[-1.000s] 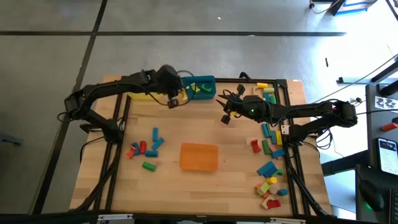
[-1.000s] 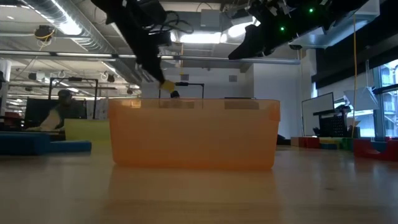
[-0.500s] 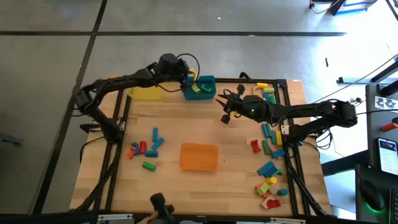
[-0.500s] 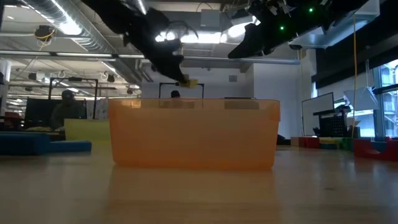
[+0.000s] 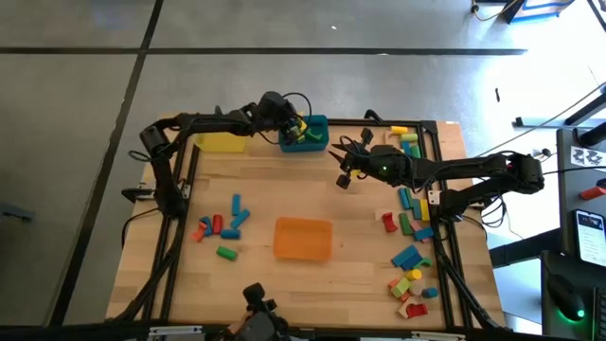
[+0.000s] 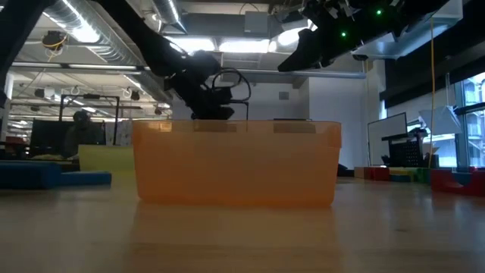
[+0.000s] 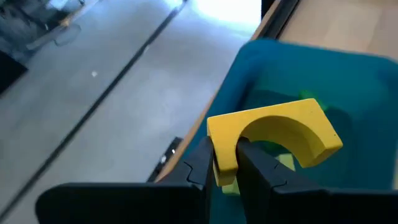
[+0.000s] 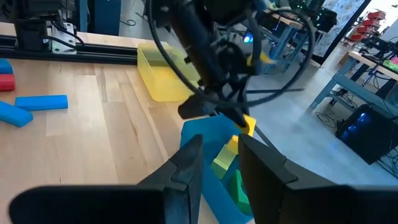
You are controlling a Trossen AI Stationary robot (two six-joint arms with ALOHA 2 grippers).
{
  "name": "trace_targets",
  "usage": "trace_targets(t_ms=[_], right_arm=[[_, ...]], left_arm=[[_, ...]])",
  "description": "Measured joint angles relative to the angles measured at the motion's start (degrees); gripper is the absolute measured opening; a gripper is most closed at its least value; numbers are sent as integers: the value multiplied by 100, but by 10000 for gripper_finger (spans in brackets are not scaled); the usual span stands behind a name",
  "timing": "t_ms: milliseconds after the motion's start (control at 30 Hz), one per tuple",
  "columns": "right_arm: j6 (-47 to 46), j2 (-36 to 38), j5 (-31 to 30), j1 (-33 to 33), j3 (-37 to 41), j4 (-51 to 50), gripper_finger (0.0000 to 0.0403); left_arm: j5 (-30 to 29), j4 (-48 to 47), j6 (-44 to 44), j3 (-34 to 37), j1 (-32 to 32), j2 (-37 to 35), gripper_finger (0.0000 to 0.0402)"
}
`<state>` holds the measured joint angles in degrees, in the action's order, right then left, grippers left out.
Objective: Sort blocks by size
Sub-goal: Put the yellow arch block into the blue bin
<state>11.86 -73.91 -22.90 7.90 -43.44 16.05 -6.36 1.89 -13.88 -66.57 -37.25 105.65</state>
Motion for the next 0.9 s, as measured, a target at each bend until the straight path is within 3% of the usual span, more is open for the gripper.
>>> trace_targets(t_ms=[567, 900], right_arm=[[0, 0, 0, 0, 0, -27, 99], [0, 0, 0, 0, 0, -39, 99]], left_arm=[[1, 58, 194, 46, 2, 373, 45], [3, -366, 363, 48, 2, 367, 45]])
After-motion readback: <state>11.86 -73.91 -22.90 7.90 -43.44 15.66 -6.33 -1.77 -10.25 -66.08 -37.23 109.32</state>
